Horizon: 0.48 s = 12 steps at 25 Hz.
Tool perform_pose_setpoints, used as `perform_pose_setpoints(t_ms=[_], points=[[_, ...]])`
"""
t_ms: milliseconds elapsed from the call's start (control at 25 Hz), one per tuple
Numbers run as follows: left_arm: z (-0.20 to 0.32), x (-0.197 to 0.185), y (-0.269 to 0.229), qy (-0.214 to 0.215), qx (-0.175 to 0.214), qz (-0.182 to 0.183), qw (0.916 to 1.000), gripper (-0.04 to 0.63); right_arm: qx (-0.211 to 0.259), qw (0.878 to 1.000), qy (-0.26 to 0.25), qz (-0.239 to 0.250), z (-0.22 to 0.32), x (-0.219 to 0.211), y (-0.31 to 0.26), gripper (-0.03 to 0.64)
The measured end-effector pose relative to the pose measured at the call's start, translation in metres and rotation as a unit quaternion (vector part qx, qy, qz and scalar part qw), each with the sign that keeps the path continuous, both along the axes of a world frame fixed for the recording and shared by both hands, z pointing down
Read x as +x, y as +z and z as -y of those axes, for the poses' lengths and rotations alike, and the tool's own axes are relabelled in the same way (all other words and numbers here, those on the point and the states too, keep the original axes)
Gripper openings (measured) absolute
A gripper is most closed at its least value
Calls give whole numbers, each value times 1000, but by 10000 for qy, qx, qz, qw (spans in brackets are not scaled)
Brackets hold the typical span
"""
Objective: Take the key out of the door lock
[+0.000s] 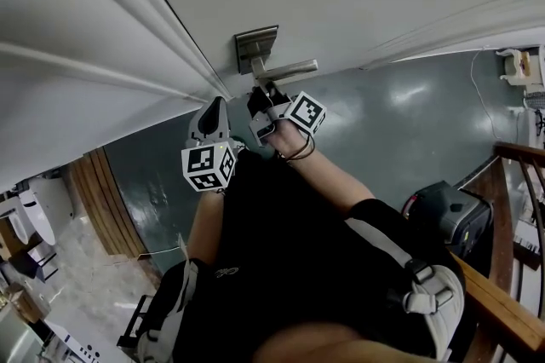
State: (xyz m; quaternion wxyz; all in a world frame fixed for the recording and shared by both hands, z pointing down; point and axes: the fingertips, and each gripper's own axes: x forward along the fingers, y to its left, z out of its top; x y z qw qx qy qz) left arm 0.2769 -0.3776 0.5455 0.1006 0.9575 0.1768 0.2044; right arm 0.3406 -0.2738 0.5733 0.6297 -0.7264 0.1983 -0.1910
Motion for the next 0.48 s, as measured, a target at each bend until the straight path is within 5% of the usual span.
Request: perform_pose_setpoints(t_ms=[480], points=[[-4,-5,-5,-73,2,-14,10000,25,146,9999,-74,-16,1,-4,-4,29]])
